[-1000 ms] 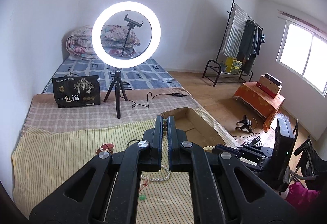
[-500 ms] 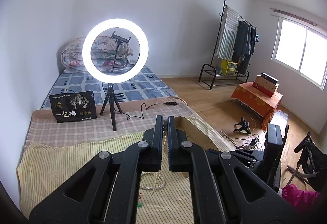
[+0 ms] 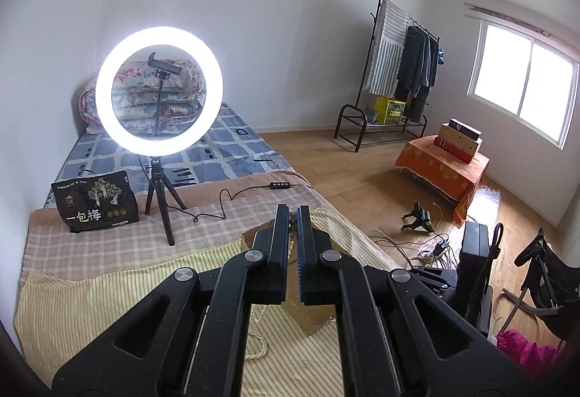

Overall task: Organize jewelry
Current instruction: 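Lift the pearl strand with the left tool while the right tool carries the bracelet to the box, then lower both held items into the cardboard box and open both tools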

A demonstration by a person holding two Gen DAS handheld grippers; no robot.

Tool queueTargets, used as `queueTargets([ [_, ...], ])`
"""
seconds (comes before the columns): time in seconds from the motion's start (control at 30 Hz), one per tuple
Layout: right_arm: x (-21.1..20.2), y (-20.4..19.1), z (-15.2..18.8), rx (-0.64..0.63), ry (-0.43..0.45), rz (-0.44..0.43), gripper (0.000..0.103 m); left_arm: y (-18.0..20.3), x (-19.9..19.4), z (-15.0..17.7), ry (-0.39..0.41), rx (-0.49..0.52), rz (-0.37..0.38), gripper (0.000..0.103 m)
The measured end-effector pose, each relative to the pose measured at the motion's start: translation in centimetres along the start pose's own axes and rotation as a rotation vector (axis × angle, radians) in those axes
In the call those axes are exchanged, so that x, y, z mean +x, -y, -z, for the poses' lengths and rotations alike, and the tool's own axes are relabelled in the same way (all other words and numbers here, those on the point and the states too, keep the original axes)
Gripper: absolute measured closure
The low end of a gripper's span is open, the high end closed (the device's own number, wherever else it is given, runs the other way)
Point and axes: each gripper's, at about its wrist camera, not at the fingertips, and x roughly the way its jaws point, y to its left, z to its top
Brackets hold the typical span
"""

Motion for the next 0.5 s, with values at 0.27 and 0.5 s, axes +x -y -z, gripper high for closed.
queueTargets([
  [0.27, 1.7, 3.9, 0.3, 0.063, -0.055, 0.008, 0.097, 1.7, 6.8, -1.2, -0.05, 0.011, 0.037, 0.102],
  [0.5, 2.9, 5.4, 0.6, 0.094, -0.093, 0.0, 0.097, 2.4, 13.3, -1.4, -0.114, -0.009, 0.048, 0.102],
])
